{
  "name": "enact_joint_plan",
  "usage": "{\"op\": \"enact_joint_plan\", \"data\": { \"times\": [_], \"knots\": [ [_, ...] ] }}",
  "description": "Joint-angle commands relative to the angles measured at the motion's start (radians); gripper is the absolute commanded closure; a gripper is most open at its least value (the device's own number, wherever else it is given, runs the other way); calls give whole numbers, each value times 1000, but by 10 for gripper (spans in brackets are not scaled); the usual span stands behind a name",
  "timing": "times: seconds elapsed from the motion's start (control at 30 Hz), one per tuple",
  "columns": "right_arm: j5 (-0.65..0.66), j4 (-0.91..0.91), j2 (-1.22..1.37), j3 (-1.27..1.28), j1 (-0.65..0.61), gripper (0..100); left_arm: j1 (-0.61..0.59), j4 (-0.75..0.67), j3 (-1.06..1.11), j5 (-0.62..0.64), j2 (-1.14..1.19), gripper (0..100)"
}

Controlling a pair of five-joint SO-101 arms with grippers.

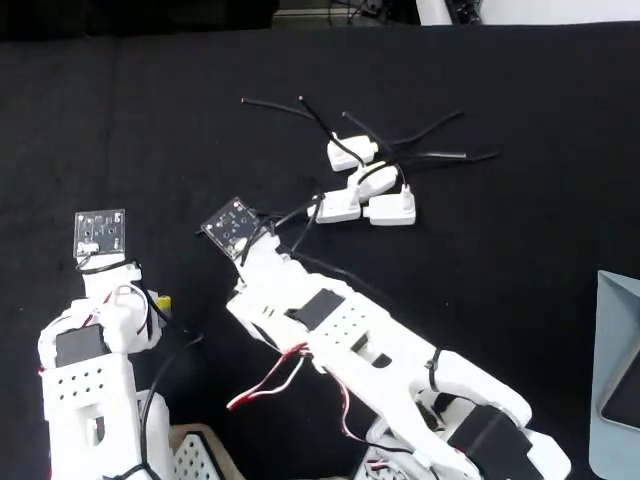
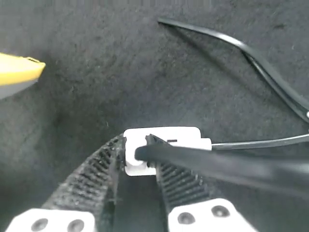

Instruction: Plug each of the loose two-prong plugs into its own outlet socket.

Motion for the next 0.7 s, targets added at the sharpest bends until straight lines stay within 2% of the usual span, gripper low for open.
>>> {"op": "enact_joint_plan", "data": {
  "times": [0.0,0.3,0.47,0.67],
  "knots": [
    [11,20,2,-41,-18,987,-7,-21,-5,11,-18,755],
    [15,20,35,-33,-17,987,-7,-21,-5,9,-18,755],
    [124,12,124,-47,-17,987,-7,-21,-5,8,-18,755],
    [137,14,196,-74,-15,988,-7,-21,-5,6,-18,755]
  ]
}}
